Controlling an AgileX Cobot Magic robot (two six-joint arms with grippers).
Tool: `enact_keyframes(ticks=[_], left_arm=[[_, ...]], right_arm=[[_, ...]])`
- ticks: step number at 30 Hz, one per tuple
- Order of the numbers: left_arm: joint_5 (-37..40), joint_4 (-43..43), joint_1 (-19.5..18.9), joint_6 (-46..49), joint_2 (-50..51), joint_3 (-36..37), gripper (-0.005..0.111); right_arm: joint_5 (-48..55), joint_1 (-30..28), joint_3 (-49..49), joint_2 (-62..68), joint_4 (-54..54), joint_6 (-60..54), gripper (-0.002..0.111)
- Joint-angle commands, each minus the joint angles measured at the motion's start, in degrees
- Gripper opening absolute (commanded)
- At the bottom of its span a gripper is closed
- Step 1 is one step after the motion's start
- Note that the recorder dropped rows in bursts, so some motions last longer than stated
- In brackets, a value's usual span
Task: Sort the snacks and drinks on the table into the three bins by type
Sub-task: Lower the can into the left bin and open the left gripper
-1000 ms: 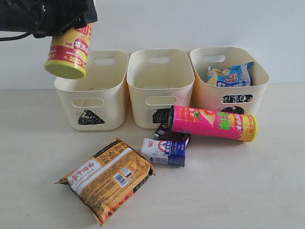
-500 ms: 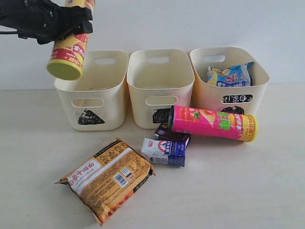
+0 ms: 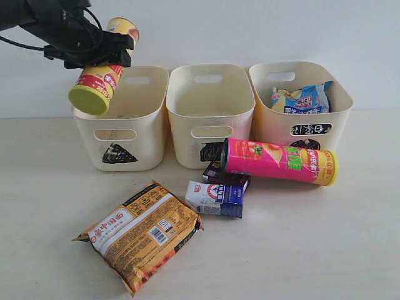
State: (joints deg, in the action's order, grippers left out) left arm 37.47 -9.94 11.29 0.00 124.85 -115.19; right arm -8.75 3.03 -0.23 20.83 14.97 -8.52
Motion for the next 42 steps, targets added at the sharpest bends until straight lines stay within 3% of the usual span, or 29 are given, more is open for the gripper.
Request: enact_keyframes(ticks=[1, 5, 7, 11, 12, 15, 17, 20, 24, 26, 29, 33, 42], left_arm=[[0.3, 0.8, -0.4, -0.9, 4.0, -5.0, 0.005], [0.3, 0.8, -0.4, -0.9, 6.8, -7.7, 0.007], [0.6, 0.8, -0.4, -0.9, 7.7, -8.5, 0.015], [0.6, 0.8, -0.4, 0.0, 8.1, -8.5, 0.045], [0.6, 0.9, -0.4, 0.0, 8.1, -8.5, 0.059], [0.7, 1.0, -0.4, 0.0, 8.1, -8.9, 0.085], [0.7, 1.0, -0.4, 0.0, 8.1, -9.2, 0.092], [1.2, 1.0, -0.4, 0.0, 7.5, -10.1, 0.092], [1.7, 1.0, -0.4, 0.0, 5.2, -10.1, 0.089], [2.7, 0.8, -0.4, 0.0, 3.9, -10.1, 0.081], [5.6, -0.8, -0.4, 0.0, 1.7, -10.1, 0.057], [9.8, -6.6, -0.4, 0.0, -0.8, -10.1, 0.006], [18.6, -17.8, -0.4, 10.8, -5.6, -10.1, 0.004]], right_arm=[[0.2, 0.2, 0.2, -0.1, -0.3, 0.0, 0.000], [0.2, 0.2, 0.2, -0.1, -0.3, 0.0, 0.000], [0.2, 0.2, 0.2, -0.1, -0.3, 0.0, 0.000], [0.2, 0.2, 0.2, -0.1, -0.3, 0.0, 0.000], [0.2, 0.2, 0.2, -0.1, -0.3, 0.0, 0.000], [0.2, 0.2, 0.2, -0.1, -0.3, 0.0, 0.000], [0.2, 0.2, 0.2, -0.1, -0.3, 0.0, 0.000], [0.2, 0.2, 0.2, -0.1, -0.3, 0.0, 0.000], [0.2, 0.2, 0.2, -0.1, -0.3, 0.0, 0.000], [0.2, 0.2, 0.2, -0.1, -0.3, 0.0, 0.000], [0.2, 0.2, 0.2, -0.1, -0.3, 0.3, 0.000], [0.2, 0.2, 0.2, -0.1, -0.3, 0.5, 0.000], [0.1, 0.2, 0.2, -0.1, -0.3, 0.8, 0.000]])
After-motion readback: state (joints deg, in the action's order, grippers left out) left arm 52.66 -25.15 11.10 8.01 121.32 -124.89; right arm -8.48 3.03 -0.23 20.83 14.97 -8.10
